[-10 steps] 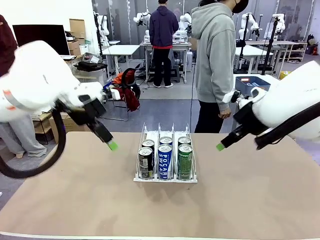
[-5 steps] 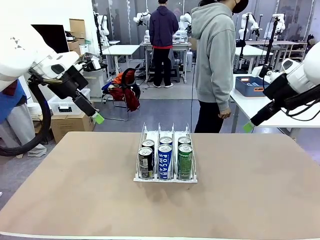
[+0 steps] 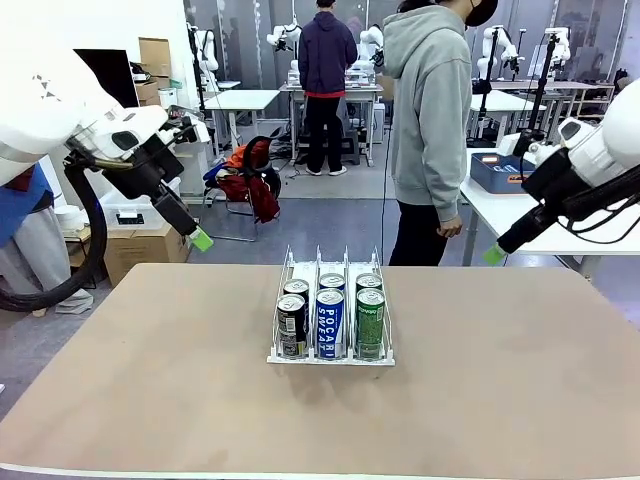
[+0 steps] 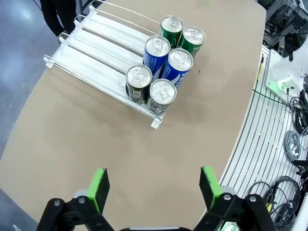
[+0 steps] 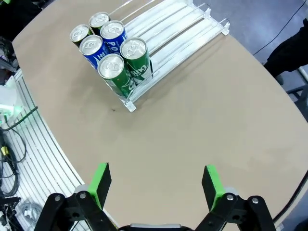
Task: Fill the beverage cans into the dispenser.
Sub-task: Pick up the Sprite handed by the human.
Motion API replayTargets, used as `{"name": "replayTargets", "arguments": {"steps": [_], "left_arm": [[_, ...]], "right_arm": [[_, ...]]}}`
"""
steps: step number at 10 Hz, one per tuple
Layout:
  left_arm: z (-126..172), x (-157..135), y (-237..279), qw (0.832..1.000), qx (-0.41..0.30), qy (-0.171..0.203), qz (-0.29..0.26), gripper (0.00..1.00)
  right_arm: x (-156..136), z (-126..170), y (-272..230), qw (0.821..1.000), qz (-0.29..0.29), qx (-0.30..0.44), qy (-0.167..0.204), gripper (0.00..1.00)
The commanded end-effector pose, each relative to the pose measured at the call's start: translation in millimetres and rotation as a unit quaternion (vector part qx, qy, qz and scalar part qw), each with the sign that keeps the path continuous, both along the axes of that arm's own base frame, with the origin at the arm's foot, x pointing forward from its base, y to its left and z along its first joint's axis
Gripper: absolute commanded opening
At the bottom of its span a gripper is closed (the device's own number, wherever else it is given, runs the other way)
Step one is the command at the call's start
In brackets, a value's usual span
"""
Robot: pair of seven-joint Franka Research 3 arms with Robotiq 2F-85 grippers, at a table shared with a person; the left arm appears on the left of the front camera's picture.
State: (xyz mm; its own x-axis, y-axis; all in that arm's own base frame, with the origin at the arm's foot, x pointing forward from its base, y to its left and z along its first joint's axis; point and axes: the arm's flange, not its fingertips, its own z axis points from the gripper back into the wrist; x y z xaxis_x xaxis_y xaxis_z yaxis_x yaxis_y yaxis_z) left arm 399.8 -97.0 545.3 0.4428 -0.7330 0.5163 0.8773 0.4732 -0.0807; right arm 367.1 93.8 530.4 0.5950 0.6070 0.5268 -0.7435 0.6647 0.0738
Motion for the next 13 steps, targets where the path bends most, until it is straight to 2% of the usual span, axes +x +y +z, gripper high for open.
{"name": "replayTargets", "arguments": {"steps": [1,4,7,10,11,13], "left_arm": [[41,8,11,0.999,-0.040,0.011,0.004,1.00],[92,19,21,0.995,-0.096,0.015,-0.026,1.00],[129,15,27,0.992,-0.120,-0.027,-0.021,1.00],[142,13,27,0.988,-0.135,-0.075,0.019,1.00],[144,12,28,0.985,-0.130,-0.100,0.046,1.00],[143,12,33,0.980,-0.142,-0.130,0.052,1.00]], "right_arm": [[7,48,-18,1.000,0.008,-0.006,-0.005,1.00],[22,104,-23,0.999,-0.004,-0.016,-0.039,1.00],[37,152,-32,0.997,-0.016,-0.011,-0.074,1.00],[47,178,-41,0.993,-0.041,0.013,-0.106,1.00],[48,182,-43,0.993,-0.048,0.016,-0.110,1.00],[51,185,-48,0.992,-0.044,0.047,-0.105,1.00]]}}
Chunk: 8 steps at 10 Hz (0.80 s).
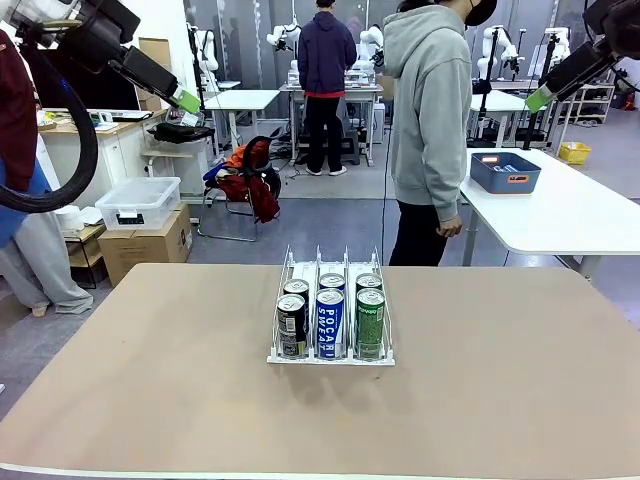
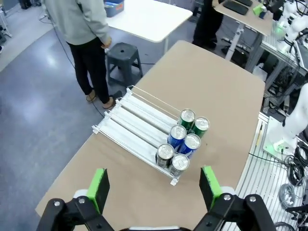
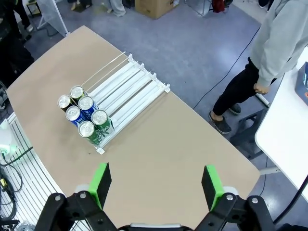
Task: Fill the beverage cans into the dispenser.
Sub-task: Pick up the Sprite handed by the human.
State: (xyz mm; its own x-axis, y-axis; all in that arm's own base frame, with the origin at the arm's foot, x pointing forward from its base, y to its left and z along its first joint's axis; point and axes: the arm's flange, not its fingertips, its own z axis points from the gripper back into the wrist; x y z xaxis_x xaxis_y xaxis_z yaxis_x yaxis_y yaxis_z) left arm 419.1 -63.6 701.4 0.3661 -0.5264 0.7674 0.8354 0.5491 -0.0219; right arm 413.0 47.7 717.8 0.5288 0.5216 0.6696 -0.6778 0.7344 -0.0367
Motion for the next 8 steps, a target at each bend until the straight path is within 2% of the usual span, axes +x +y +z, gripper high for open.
{"name": "replayTargets", "arguments": {"steps": [1,6,8], "left_arm": [[0,-1,-1,1.000,0.003,0.014,-0.014,1.00],[0,-1,-1,1.000,0.003,0.014,-0.014,1.00],[0,-1,-1,1.000,0.003,0.014,-0.014,1.00]], "right_arm": [[-1,-1,1,1.000,0.001,-0.011,-0.001,1.00],[-1,0,4,1.000,0.001,-0.004,-0.001,1.00],[3,16,-6,1.000,0.023,0.011,0.008,1.00]]}}
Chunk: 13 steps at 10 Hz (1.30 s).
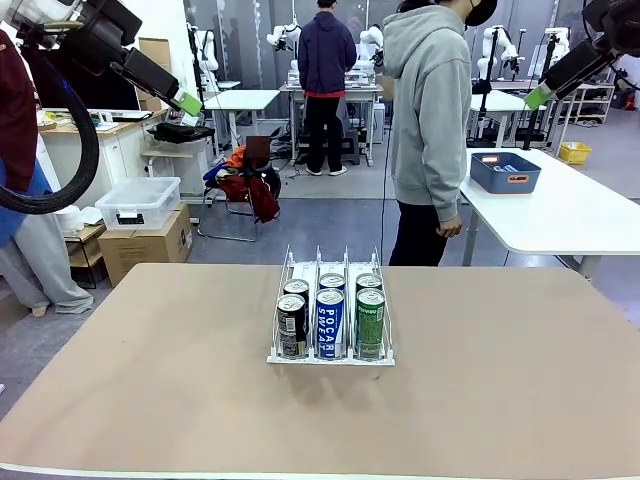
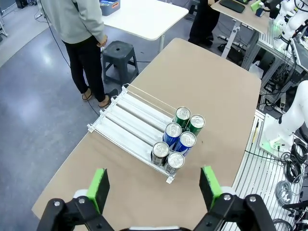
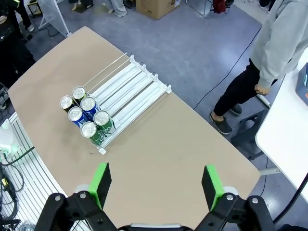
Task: Fill the beverage cans into the dispenser.
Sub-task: Pick up the Sprite handed by the human.
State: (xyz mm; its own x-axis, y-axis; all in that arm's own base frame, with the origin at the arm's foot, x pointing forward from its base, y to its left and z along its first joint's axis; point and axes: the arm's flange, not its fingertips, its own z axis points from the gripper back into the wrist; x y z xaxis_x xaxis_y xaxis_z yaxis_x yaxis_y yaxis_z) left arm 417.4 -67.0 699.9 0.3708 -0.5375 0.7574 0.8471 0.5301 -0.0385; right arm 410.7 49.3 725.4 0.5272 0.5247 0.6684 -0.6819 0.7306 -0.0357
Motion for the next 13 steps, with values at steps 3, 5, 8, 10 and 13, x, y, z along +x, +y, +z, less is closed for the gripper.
{"name": "replayTargets", "arguments": {"steps": [3,5,8,10,13], "left_arm": [[8,-2,1,1.000,-0.008,-0.002,-0.017,1.00],[19,-7,0,0.999,-0.012,-0.003,-0.047,1.00],[20,-6,0,0.999,-0.017,-0.013,-0.036,1.00],[24,-11,-5,1.000,-0.003,0.001,-0.030,1.00],[24,-11,-5,1.000,-0.003,0.001,-0.030,1.00]], "right_arm": [[7,23,-14,0.999,0.030,0.019,0.008,1.00],[3,32,-16,0.999,0.034,0.017,0.001,1.00],[8,34,-18,0.999,0.029,0.015,0.003,1.00],[-2,37,-12,1.000,0.016,0.010,-0.003,1.00],[-2,37,-12,1.000,0.016,0.010,-0.003,1.00]]}}
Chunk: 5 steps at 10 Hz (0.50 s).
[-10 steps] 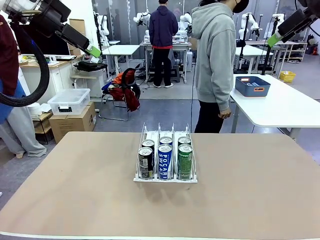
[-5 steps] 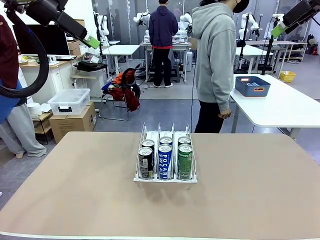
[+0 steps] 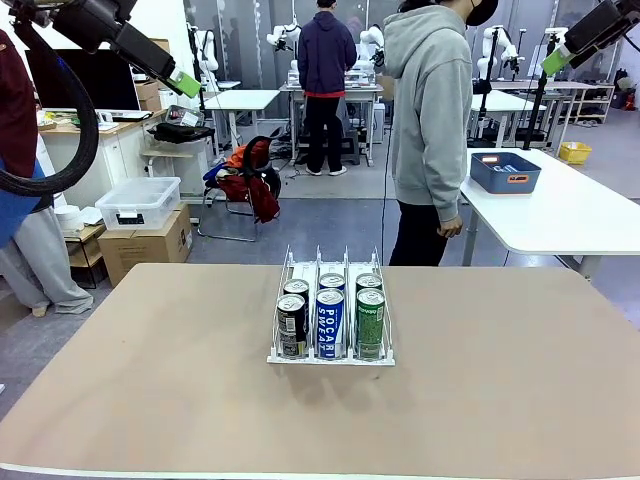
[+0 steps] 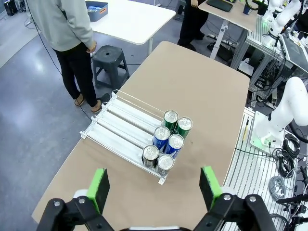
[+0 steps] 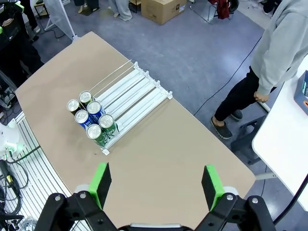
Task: Fill the beverage cans into the dispenser.
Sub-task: Pick up the Sprite handed by the human.
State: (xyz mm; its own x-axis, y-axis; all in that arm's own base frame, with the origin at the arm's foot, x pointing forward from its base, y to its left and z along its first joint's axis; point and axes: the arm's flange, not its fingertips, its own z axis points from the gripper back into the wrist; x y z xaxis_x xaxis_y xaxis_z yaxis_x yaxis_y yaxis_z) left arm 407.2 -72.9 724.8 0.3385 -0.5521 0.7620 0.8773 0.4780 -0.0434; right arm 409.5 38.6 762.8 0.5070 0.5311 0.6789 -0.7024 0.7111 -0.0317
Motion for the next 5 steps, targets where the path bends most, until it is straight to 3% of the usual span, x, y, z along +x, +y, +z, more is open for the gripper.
{"name": "replayTargets", "arguments": {"steps": [1,5], "left_arm": [[-1.2,-0.4,0.7,1.000,0.001,0.001,0.000,1.00],[-1.2,-0.4,0.7,1.000,0.001,0.001,0.000,1.00]], "right_arm": [[-0.4,0.0,-1.6,1.000,0.002,0.004,0.000,1.00],[-0.4,0.0,-1.6,1.000,0.002,0.004,0.000,1.00]]}}
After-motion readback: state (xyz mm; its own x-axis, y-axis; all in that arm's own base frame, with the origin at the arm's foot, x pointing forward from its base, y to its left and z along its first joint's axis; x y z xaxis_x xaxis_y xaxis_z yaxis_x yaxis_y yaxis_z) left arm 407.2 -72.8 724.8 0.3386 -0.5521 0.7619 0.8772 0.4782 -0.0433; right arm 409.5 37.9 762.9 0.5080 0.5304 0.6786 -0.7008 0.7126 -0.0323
